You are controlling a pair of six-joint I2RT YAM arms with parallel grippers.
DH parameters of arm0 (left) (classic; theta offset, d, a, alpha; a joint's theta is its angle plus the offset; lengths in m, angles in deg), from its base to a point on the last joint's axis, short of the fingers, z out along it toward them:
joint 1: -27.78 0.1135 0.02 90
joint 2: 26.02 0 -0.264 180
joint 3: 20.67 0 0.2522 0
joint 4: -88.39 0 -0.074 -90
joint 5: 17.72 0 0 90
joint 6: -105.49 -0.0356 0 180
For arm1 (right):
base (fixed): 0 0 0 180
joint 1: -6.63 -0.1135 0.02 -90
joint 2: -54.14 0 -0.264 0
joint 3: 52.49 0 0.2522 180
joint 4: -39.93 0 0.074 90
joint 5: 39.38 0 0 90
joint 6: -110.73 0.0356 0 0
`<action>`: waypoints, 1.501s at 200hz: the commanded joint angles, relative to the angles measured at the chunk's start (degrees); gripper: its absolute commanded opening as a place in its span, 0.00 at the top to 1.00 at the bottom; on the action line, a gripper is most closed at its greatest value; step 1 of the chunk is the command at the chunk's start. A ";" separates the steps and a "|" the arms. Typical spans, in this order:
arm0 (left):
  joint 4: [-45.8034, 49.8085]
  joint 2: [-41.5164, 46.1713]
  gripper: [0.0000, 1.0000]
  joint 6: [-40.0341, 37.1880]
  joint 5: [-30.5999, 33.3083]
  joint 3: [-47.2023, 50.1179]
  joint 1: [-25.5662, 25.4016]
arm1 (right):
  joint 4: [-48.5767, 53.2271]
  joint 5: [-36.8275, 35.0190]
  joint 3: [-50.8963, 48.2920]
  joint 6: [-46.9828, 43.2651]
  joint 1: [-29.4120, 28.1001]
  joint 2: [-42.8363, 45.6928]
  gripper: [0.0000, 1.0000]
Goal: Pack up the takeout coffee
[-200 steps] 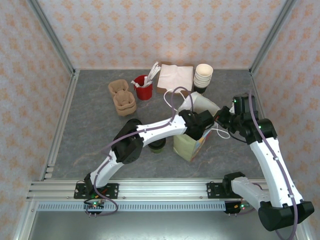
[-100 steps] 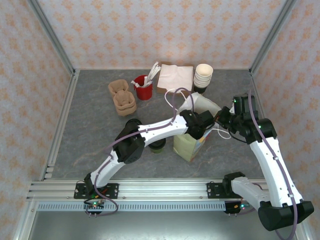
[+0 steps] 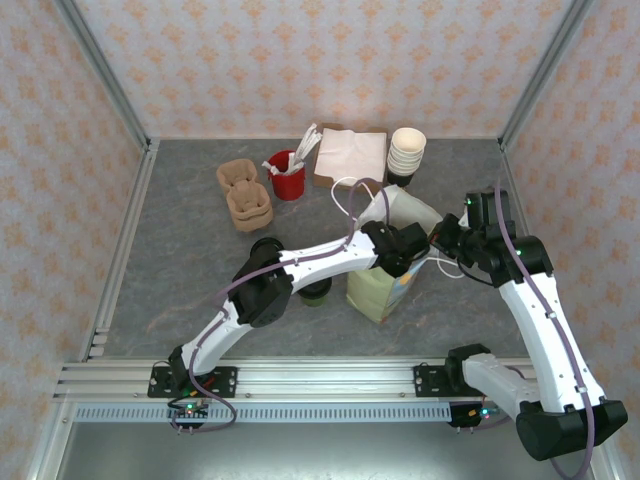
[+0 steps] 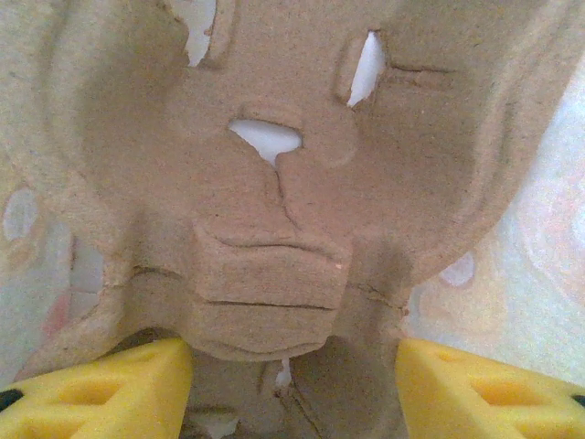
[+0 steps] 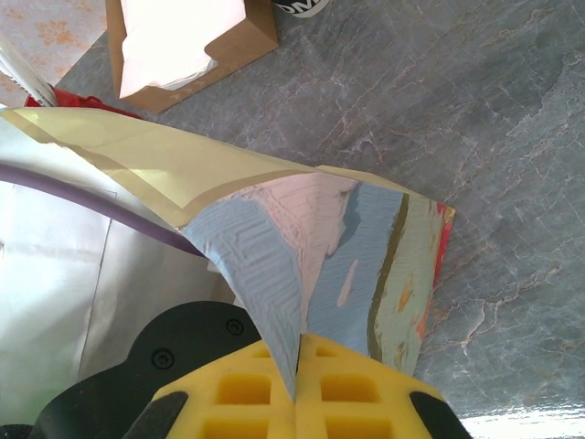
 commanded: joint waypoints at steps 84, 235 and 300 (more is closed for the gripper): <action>6.53 2.53 0.31 0.07 2.17 -11.12 0.06 | 1.86 1.93 2.61 -1.38 -0.93 0.43 1.00; 4.13 21.36 0.28 -3.57 2.27 -7.48 -0.35 | 5.23 -3.03 9.14 -6.72 -0.49 -2.10 1.00; -5.23 30.34 0.27 -6.14 -2.70 -10.44 -0.41 | -2.51 0.65 7.51 -11.57 -0.49 3.52 1.00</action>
